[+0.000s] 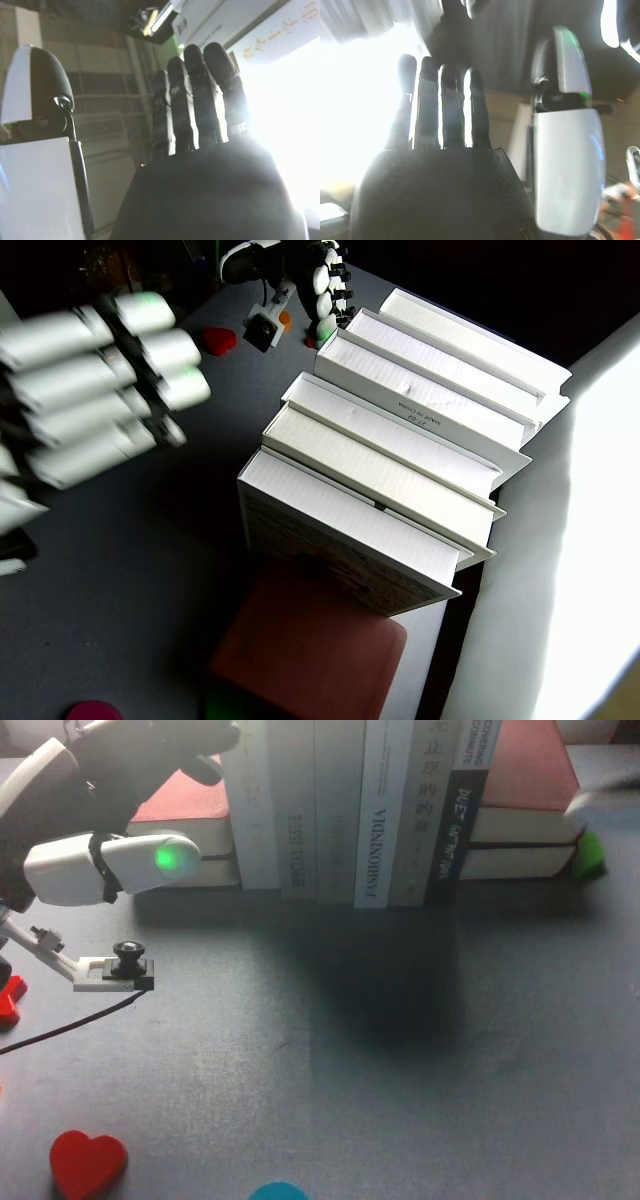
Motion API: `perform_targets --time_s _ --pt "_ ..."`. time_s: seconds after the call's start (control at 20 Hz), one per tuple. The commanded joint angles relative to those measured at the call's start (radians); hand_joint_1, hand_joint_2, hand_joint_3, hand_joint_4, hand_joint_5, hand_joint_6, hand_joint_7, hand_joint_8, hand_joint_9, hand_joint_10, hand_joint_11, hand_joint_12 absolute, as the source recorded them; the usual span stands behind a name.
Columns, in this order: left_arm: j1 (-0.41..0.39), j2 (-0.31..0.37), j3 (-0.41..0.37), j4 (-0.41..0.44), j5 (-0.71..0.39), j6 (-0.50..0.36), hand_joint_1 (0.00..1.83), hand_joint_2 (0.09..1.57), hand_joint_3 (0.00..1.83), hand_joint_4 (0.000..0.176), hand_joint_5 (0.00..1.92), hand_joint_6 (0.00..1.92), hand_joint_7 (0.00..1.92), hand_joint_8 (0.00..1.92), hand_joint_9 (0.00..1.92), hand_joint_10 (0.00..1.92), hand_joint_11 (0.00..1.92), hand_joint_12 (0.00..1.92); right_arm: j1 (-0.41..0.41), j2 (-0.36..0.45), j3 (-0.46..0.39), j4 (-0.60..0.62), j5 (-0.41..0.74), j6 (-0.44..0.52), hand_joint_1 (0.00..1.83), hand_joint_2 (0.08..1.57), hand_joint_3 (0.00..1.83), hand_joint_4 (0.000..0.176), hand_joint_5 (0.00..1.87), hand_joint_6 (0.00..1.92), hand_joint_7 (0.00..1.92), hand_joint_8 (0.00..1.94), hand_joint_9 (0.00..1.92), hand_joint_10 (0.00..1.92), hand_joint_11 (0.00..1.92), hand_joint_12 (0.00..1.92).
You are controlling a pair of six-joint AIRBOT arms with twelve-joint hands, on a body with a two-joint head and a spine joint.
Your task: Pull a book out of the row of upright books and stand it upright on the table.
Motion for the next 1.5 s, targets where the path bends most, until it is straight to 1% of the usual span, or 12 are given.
perform_targets --time_s 0.0,0.1,0.2,0.25,0.3,0.35,0.45,0.65,0.95,1.05,1.15,1.45 --pt "-0.005 -0.001 -0.003 -0.042 -0.113 -0.009 1.07 0.94 0.01 0.000 0.39 0.00 0.38 0.00 0.26 0.36 0.00 1.50 0.027 -0.010 -0.003 0.027 0.068 -0.007 0.75 1.20 0.04 0.083 0.29 0.00 0.20 0.00 0.22 0.00 0.00 1.28" --pt "-0.005 -0.005 -0.002 -0.042 -0.111 -0.009 1.04 0.94 0.00 0.000 0.40 0.00 0.41 0.01 0.30 0.36 0.00 1.53 0.086 -0.034 0.027 0.003 -0.014 -0.027 0.80 1.30 0.03 0.105 0.34 0.01 0.10 0.00 0.03 0.00 0.00 0.88" --pt "-0.003 -0.004 -0.005 -0.042 -0.111 -0.009 1.03 0.95 0.00 0.000 0.41 0.01 0.42 0.01 0.31 0.35 0.00 1.51 0.131 -0.089 0.082 -0.022 -0.107 -0.024 0.52 1.34 0.02 0.037 0.28 0.01 0.01 0.00 0.00 0.00 0.00 0.10" --pt "-0.003 -0.003 -0.007 -0.042 -0.112 -0.009 1.01 0.96 0.01 0.000 0.41 0.00 0.40 0.00 0.31 0.35 0.00 1.53 0.158 -0.120 0.113 -0.041 -0.156 -0.024 0.50 1.27 0.00 0.086 0.27 0.01 0.00 0.00 0.00 0.00 0.00 0.02" --pt "-0.003 -0.001 -0.008 -0.042 -0.111 -0.009 1.00 0.95 0.00 0.000 0.42 0.01 0.39 0.00 0.30 0.34 0.00 1.53 0.188 -0.150 0.139 -0.071 -0.211 -0.024 0.54 1.24 0.00 0.115 0.29 0.02 0.00 0.00 0.00 0.00 0.00 0.00" --pt "-0.003 0.000 -0.008 -0.040 -0.111 -0.009 1.01 0.96 0.00 0.000 0.41 0.00 0.36 0.00 0.27 0.32 0.00 1.51 0.202 -0.162 0.150 -0.086 -0.236 -0.024 0.50 1.22 0.00 0.098 0.33 0.03 0.00 0.00 0.00 0.00 0.00 0.00" --pt "-0.006 0.000 -0.009 -0.038 -0.111 -0.009 1.05 0.95 0.00 0.000 0.43 0.01 0.39 0.01 0.28 0.33 0.00 1.48 0.227 -0.196 0.181 -0.114 -0.292 -0.024 0.38 1.17 0.00 0.139 0.33 0.02 0.00 0.00 0.00 0.00 0.00 0.00" --pt "-0.007 0.004 -0.012 -0.037 -0.114 -0.009 1.05 0.94 0.00 0.000 0.44 0.01 0.39 0.01 0.30 0.34 0.00 1.50 0.227 -0.222 0.222 -0.115 -0.359 -0.024 0.42 1.19 0.00 0.173 0.38 0.03 0.00 0.00 0.00 0.00 0.00 0.00" --pt "-0.013 0.004 -0.012 -0.032 -0.115 -0.009 1.09 0.92 0.00 0.000 0.52 0.02 0.46 0.01 0.33 0.38 0.00 1.55 0.243 -0.231 0.257 -0.121 -0.408 -0.024 0.44 1.18 0.01 0.176 0.44 0.02 0.00 0.00 0.00 0.00 0.00 0.00" --pt "-0.018 0.004 -0.012 -0.025 -0.115 -0.009 1.08 0.91 0.00 0.000 0.54 0.02 0.47 0.01 0.32 0.38 0.00 1.51 0.259 -0.237 0.269 -0.130 -0.422 -0.024 0.49 1.21 0.02 0.141 0.45 0.02 0.00 0.00 0.00 0.00 0.00 0.00" --pt "-0.023 0.004 -0.013 -0.019 -0.114 -0.009 1.08 0.91 0.00 0.000 0.52 0.01 0.45 0.00 0.30 0.36 0.00 1.50 0.278 -0.241 0.276 -0.141 -0.437 -0.024 0.62 1.25 0.02 0.050 0.44 0.01 0.00 0.00 0.00 0.00 0.00 0.00" --pt "-0.035 0.002 -0.012 -0.008 -0.112 -0.009 1.07 0.92 0.00 0.000 0.56 0.02 0.49 0.01 0.34 0.40 0.00 1.50 0.325 -0.266 0.295 -0.187 -0.469 -0.025 0.50 1.22 0.00 0.124 0.45 0.01 0.00 0.00 0.00 0.00 0.00 0.00"
